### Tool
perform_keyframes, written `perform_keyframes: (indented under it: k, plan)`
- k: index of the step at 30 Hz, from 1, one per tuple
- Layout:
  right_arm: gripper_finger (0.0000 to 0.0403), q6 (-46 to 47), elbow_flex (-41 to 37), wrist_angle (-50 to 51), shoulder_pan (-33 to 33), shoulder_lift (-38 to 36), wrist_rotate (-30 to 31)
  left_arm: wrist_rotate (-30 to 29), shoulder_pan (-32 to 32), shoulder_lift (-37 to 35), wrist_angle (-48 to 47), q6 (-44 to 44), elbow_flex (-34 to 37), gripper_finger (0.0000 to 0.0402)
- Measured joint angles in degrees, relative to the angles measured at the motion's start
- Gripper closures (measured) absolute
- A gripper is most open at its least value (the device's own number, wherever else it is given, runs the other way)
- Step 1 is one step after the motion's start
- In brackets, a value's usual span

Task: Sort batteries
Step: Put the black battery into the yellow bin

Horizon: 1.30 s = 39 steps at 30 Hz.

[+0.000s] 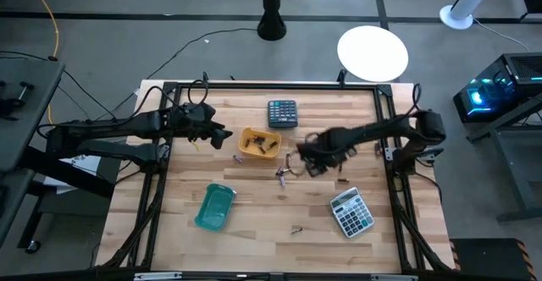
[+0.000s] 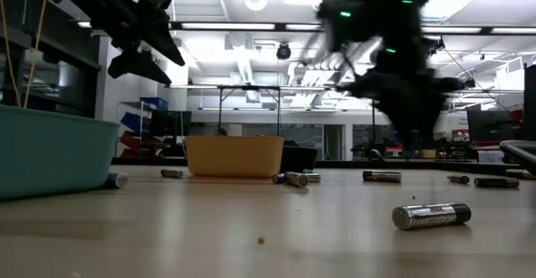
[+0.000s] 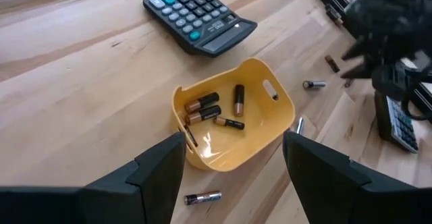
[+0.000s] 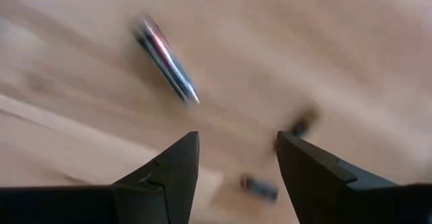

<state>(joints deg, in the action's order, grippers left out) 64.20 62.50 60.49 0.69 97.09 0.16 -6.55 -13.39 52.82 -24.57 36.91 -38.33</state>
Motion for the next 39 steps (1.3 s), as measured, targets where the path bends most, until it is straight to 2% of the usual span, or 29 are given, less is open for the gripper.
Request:
perform_keyframes:
  k: [5, 11, 16, 20, 22, 24, 26, 28, 34, 39]
  plan:
    - [0.0211, 15.5, -9.2, -1.1, 3.7, -8.1, -0.5, 0.4, 0.0, 0.0, 0.0, 0.1, 0.0, 0.0161]
    - [0.0211, 29.3, -18.8, -9.3, 5.1, -17.0, 3.3, 0.8, -0.1, 0.0, 0.1, 0.0, 0.0, 0.0161]
    - [0.0211, 33.3, -26.1, -20.2, 2.8, -17.4, 5.0, 0.8, -0.1, 0.0, 0.5, 0.0, 0.0, 0.0161]
    - [0.0215, 33.2, -28.2, -24.6, 1.0, -16.1, 5.1, 0.8, -0.1, 0.0, 0.5, 0.0, 0.0, 0.0161]
    - [0.0237, 32.3, -28.1, -24.5, 0.6, -15.4, 5.2, 0.9, -0.1, 0.0, 0.5, 0.0, 0.0, 0.0161]
    - [0.0283, 31.2, -27.3, -24.1, 0.3, -15.3, 5.5, 1.0, -0.1, 0.0, 0.5, -0.1, 0.0, 0.0161]
    - [0.035, 28.8, -25.2, -25.4, 0.0, -14.8, 8.8, 1.1, -0.1, 0.0, 0.5, 0.1, 0.0, 0.0161]
    - [0.0385, 25.1, -21.8, -28.9, -0.7, -15.0, 12.4, 1.1, 0.0, 0.0, 0.5, 0.6, 0.0, 0.0161]
    - [0.0386, 12.4, -10.0, -37.5, -3.5, -13.2, 16.8, 1.1, 0.0, 0.0, 0.5, 1.0, 0.0, 0.0161]
    - [0.0393, 1.4, 0.1, -39.6, -6.5, -6.3, 13.0, 1.1, 0.0, 0.0, 0.5, 1.0, 0.0, 0.0161]
